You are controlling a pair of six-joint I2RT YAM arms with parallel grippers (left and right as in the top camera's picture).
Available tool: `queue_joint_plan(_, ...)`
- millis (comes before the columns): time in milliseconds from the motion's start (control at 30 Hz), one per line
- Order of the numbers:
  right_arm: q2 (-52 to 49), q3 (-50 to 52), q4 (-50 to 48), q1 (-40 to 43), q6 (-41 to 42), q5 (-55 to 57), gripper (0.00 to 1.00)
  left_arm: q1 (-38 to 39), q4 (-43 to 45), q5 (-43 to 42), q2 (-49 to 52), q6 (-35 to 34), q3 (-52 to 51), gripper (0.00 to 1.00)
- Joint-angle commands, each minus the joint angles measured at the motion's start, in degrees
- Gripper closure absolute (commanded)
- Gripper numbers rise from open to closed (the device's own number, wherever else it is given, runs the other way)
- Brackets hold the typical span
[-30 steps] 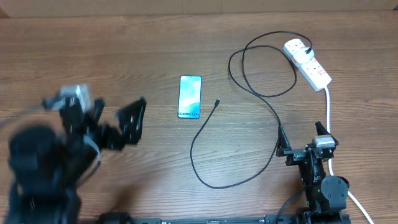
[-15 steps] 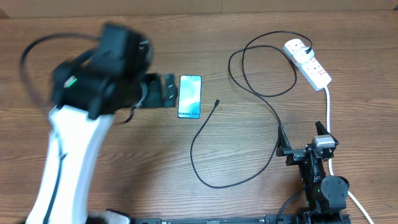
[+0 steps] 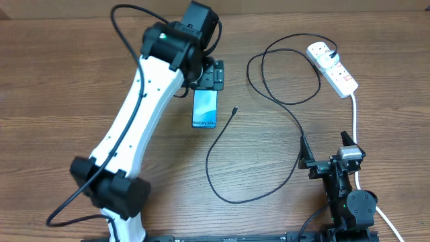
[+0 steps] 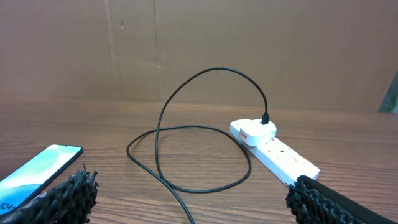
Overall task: Plug charger to phone and switch on socket
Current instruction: 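Move the left gripper forward over the phone, then lower the left gripper and close it on the phone's long edges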
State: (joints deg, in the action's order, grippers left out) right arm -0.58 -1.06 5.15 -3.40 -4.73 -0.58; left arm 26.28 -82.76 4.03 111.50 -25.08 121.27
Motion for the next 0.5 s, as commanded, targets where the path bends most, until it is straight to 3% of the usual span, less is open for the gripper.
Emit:
queue_joint_plan(0, 0.42, 0.57, -0.31, 0.26, -0.24, 0.50, 0.00, 0.35, 1.18, -5.18, 3.87, -0.87, 1.46, 0.00)
queue_joint_plan(467, 0.42, 0.57, -0.31, 0.26, -0.24, 0.50, 0.00, -0.35, 5.18, -3.63, 19.30, -0.70, 1.46, 0.00)
